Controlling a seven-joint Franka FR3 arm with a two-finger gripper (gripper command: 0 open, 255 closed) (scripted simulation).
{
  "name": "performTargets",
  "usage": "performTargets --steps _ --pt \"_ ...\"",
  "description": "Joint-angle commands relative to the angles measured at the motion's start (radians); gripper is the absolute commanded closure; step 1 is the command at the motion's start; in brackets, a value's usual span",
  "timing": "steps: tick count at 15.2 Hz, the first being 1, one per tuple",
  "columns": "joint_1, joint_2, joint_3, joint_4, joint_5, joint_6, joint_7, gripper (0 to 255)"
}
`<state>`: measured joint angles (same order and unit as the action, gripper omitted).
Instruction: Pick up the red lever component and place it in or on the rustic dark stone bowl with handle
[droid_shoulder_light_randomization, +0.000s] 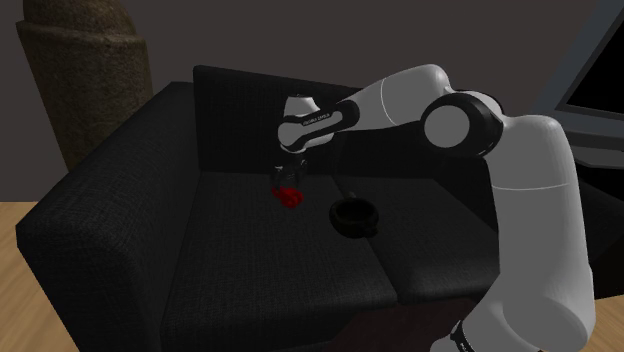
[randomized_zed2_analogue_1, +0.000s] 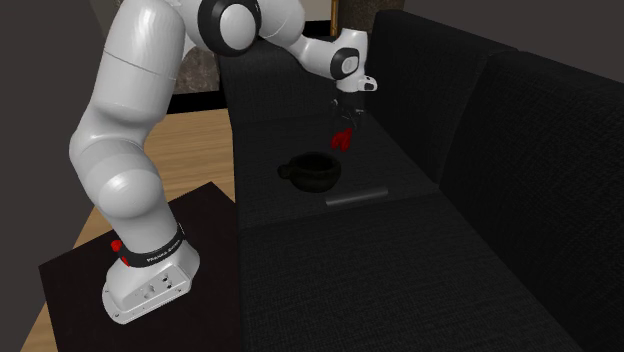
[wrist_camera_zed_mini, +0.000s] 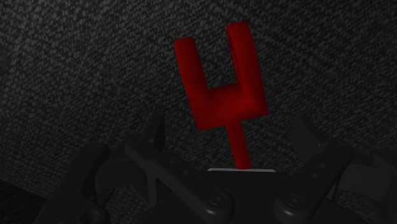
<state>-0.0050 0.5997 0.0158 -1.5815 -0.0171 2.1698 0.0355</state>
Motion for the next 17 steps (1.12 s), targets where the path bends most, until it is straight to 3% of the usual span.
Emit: performTargets --steps 1,10,11,17 --pt "0.001 0.017 0.000 -0.001 0.000 0.019 0.001 0" --pt "0.001 0.029 0.000 -0.005 -0.001 0.034 0.001 0" --pt "0.001 0.029 0.000 -0.005 -0.001 0.034 0.001 255" --pt "0.001 0.028 0.000 -0.006 -0.001 0.034 0.001 255"
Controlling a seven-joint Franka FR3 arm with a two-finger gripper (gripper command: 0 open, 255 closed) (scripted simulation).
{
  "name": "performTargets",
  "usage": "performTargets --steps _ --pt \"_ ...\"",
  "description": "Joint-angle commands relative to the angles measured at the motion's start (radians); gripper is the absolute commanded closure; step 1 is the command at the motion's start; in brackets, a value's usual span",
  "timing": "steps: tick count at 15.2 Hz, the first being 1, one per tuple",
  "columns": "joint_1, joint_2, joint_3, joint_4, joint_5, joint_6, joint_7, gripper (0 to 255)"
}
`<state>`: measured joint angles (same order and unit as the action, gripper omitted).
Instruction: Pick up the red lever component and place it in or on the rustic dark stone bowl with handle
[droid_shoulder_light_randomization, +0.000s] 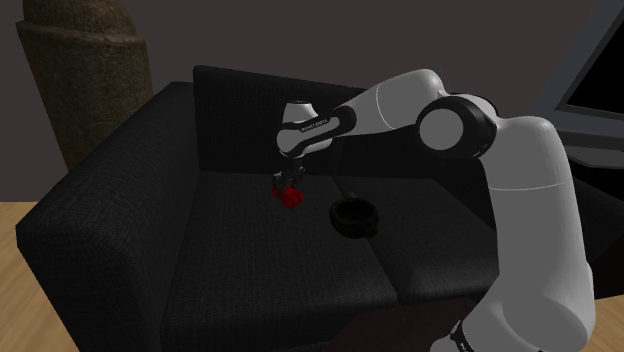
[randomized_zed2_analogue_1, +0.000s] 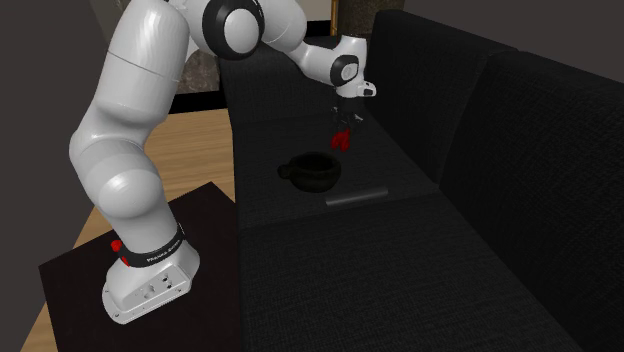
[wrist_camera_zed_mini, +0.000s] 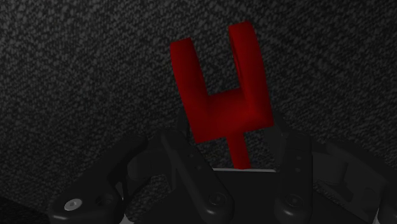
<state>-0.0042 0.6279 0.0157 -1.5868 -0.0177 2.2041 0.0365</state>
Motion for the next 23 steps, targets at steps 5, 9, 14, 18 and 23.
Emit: performTargets --steps 5,9,14,18,23 --pt "0.000 -0.014 0.000 0.004 0.000 -0.019 0.000 255" --pt "0.000 -0.042 0.000 0.016 0.001 -0.058 -0.001 255" --pt "-0.001 -0.073 0.001 0.037 0.002 -0.110 -0.001 255" --pt "-0.001 -0.095 0.001 0.057 0.002 -0.152 -0.002 255" --pt "-0.001 -0.118 0.001 0.089 0.003 -0.208 -0.003 255"
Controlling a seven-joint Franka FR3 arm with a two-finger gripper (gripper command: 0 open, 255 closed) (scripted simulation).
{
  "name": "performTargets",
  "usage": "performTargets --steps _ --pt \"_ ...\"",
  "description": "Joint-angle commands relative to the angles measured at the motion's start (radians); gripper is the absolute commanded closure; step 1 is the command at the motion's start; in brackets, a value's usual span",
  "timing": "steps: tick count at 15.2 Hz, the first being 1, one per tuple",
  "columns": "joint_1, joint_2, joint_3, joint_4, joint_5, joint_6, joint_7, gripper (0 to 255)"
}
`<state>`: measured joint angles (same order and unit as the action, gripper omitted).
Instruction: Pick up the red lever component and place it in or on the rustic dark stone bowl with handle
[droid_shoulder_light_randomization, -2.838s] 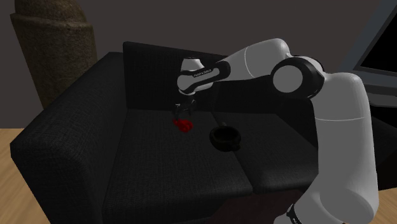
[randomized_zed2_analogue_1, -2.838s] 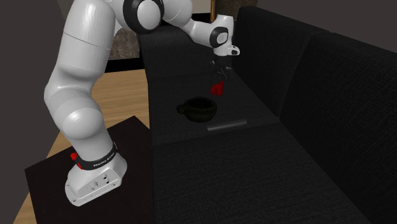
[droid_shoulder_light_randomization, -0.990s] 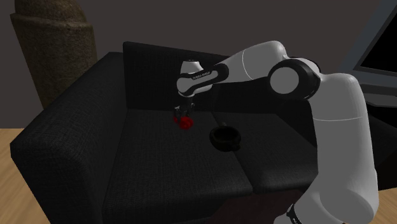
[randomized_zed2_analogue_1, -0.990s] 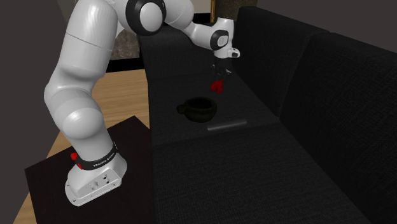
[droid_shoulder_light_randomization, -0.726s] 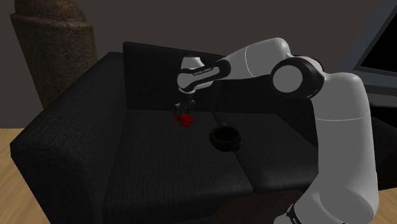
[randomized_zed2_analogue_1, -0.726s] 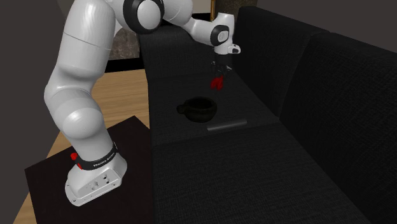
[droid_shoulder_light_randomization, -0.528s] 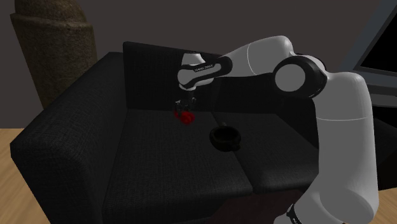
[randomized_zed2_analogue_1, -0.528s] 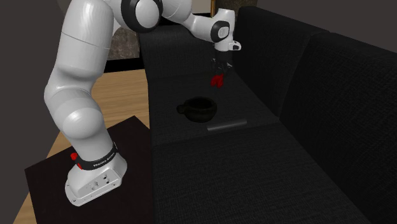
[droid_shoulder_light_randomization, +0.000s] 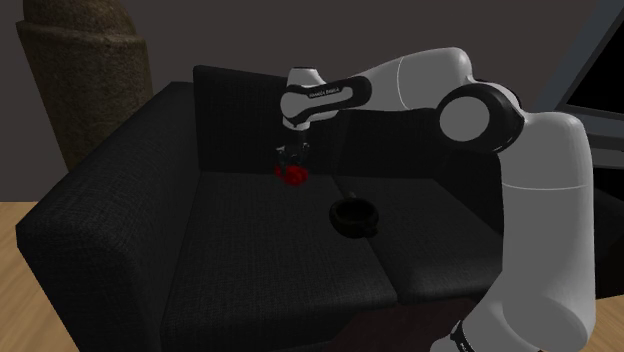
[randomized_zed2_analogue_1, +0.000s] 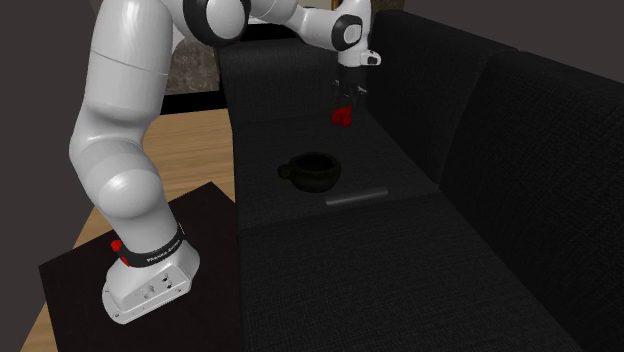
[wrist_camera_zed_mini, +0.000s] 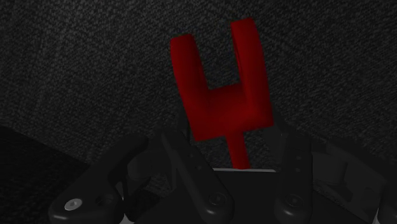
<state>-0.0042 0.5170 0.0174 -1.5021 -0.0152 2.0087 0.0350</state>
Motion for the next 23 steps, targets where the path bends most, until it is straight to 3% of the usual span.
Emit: performTargets --steps 1,13,17,23 --pt "-0.001 -0.011 0.000 0.012 0.000 -0.024 -0.001 255" --pt "-0.001 -0.044 0.000 0.114 0.001 -0.158 -0.002 255" --pt "-0.022 -0.219 -0.007 -0.145 0.006 -0.075 -0.030 255" --pt "-0.051 -0.450 -0.026 -0.451 0.009 0.001 -0.078 255"
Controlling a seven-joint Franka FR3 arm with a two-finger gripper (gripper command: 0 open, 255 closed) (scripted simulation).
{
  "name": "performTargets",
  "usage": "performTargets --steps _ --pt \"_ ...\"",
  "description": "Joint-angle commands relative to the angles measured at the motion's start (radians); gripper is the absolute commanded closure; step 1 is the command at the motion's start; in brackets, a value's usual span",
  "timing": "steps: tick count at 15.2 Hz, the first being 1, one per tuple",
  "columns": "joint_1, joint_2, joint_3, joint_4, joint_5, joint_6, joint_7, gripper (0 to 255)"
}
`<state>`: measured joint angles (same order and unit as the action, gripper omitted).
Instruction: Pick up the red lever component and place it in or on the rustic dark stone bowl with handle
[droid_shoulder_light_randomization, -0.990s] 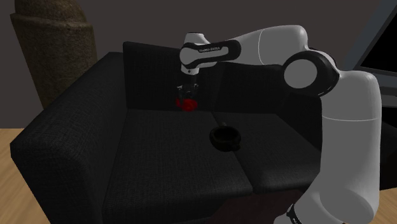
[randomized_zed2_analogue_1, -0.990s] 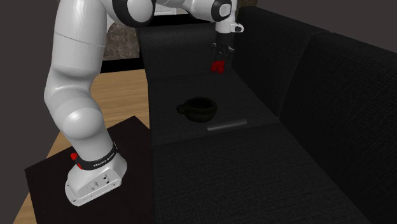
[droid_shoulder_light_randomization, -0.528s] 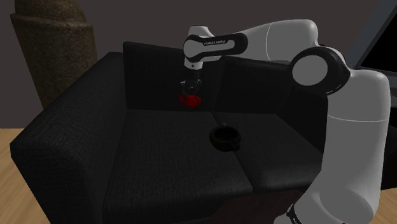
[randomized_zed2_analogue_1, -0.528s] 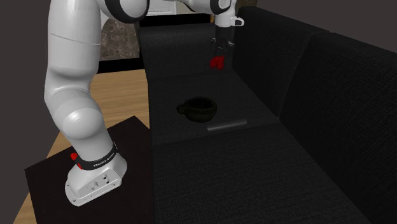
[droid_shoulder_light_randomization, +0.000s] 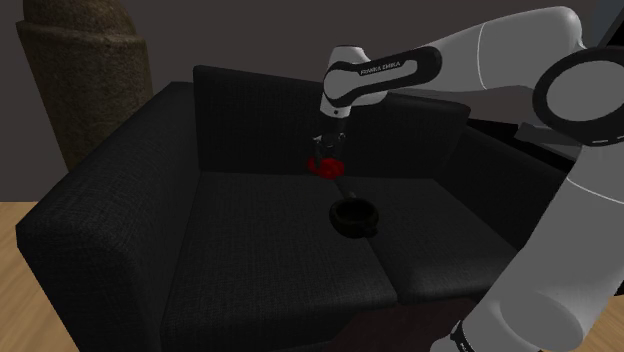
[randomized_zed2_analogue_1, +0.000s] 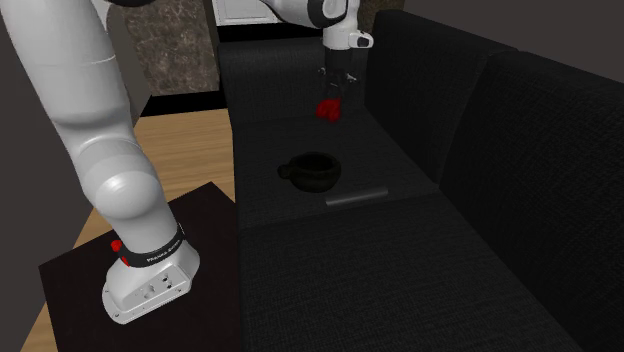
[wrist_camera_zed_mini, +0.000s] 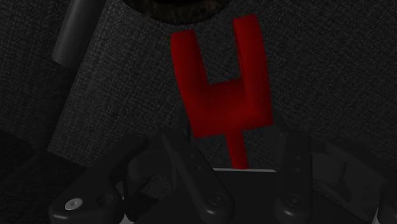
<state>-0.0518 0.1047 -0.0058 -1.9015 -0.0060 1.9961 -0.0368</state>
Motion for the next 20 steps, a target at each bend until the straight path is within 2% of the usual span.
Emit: performTargets --steps 1,11,20 --pt "-0.008 -0.075 -0.006 -0.096 0.000 0.022 -0.015 255" --pt "-0.061 -0.439 -0.065 -0.479 -0.028 0.041 -0.109 255" --pt "-0.061 -0.388 -0.068 -0.558 -0.028 0.172 -0.110 255"
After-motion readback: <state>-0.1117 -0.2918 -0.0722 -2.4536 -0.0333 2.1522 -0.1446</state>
